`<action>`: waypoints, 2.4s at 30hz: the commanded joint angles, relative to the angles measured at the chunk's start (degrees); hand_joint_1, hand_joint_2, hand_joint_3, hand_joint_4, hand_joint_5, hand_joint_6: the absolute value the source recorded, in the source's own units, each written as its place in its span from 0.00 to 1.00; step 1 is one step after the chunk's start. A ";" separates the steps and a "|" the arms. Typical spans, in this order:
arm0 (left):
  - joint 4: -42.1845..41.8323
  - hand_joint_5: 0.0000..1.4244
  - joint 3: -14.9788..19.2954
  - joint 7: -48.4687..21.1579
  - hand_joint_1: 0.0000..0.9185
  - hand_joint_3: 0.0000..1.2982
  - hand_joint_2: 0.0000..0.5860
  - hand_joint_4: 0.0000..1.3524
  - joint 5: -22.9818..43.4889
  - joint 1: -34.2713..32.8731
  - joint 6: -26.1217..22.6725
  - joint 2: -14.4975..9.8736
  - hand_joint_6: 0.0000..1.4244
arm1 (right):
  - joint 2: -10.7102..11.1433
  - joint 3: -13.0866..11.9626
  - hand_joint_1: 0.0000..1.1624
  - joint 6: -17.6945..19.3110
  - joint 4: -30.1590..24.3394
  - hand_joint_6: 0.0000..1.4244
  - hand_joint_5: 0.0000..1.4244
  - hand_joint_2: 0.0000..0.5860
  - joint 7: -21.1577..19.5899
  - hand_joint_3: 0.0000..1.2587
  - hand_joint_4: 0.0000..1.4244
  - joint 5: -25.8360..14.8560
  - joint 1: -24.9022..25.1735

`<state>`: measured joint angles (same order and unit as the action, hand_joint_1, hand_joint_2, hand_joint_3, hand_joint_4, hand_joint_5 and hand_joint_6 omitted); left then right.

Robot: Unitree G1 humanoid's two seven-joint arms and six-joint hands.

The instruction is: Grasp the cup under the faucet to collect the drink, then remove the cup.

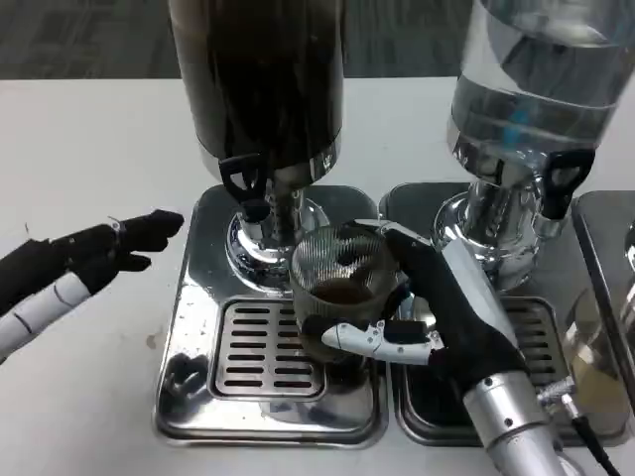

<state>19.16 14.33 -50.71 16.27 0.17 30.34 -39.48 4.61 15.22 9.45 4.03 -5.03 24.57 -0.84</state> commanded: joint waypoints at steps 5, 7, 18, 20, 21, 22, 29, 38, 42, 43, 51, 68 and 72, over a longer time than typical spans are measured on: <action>-1.13 0.00 -1.29 0.74 0.00 0.07 0.23 0.00 -7.37 1.57 8.00 -2.43 0.06 | -0.47 -1.68 0.74 0.55 -2.86 0.58 0.45 0.47 -1.48 0.28 0.35 -0.68 -0.06; -1.03 0.00 -1.31 1.24 0.00 0.05 0.21 0.00 -8.64 2.24 10.00 -2.84 0.05 | -0.68 -2.12 0.73 0.72 -3.04 0.58 0.45 0.47 -1.18 0.28 0.35 -1.60 -0.36; -0.56 0.00 -0.59 4.63 0.00 0.02 0.18 0.00 -10.30 5.18 15.78 -4.51 0.04 | 0.14 -1.84 0.68 -0.14 -7.50 0.59 0.45 0.47 0.91 0.30 0.36 -2.50 -2.66; -1.05 0.00 -0.48 4.84 0.00 0.01 0.17 0.00 -10.00 6.02 16.32 -4.69 0.04 | 0.28 -1.66 0.68 -0.45 -8.93 0.59 0.45 0.47 1.40 0.30 0.36 -2.42 -3.65; -1.24 0.00 -0.49 4.91 0.00 0.01 0.17 0.00 -9.90 6.33 16.51 -4.78 0.04 | 0.40 -1.60 0.68 -0.65 -9.56 0.59 0.45 0.47 1.78 0.30 0.36 -2.41 -4.05; -1.48 0.00 -0.52 4.98 0.00 0.01 0.17 0.00 -9.86 6.65 16.71 -4.88 0.04 | 0.48 -1.58 0.68 -0.79 -10.16 0.59 0.45 0.47 2.18 0.30 0.36 -2.55 -4.55; -4.49 0.00 -0.78 4.76 0.00 0.00 0.16 0.00 -7.99 9.35 16.98 -5.14 0.04 | 1.03 -1.33 0.68 -2.17 -14.95 0.59 0.45 0.46 5.23 0.30 0.36 -3.32 -7.71; -8.81 0.00 -1.19 3.84 0.00 0.00 0.16 0.00 -5.12 12.36 16.97 -5.58 0.04 | 1.87 -1.33 0.69 -3.47 -18.88 0.58 0.45 0.46 7.24 0.30 0.35 -3.96 -10.25; -10.17 0.00 -1.25 3.48 0.00 0.00 0.16 0.00 -4.19 13.52 16.61 -5.92 0.04 | 2.00 -1.07 0.69 -3.93 -20.75 0.58 0.45 0.47 7.85 0.30 0.35 -4.13 -11.50; -10.49 0.00 -1.23 3.40 0.00 0.00 0.16 0.00 -3.99 13.72 16.51 -5.98 0.04 | 2.20 -0.99 0.69 -4.08 -21.64 0.58 0.45 0.48 8.11 0.30 0.35 -3.98 -11.97; -14.27 0.00 -1.05 2.56 0.00 0.00 0.16 0.00 -1.66 16.30 15.98 -6.43 0.04 | 3.37 -0.99 0.69 -4.70 -28.10 0.59 0.45 0.48 10.00 0.31 0.35 -4.43 -16.35; -18.55 0.00 -0.63 0.37 0.00 0.00 0.15 0.00 0.27 18.96 15.87 -6.88 0.04 | 4.55 -1.53 0.69 -6.17 -32.44 0.59 0.45 0.50 11.38 0.31 0.35 -5.97 -18.89; -18.96 0.00 -0.47 0.17 0.00 0.01 0.15 0.00 0.46 19.36 15.95 -6.83 0.04 | 4.66 -1.46 0.68 -6.53 -33.68 0.59 0.46 0.49 11.60 0.32 0.36 -6.07 -19.68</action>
<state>1.08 13.30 -49.76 15.61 18.69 46.51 -45.15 9.55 13.90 2.66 -27.34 6.55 19.69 -20.45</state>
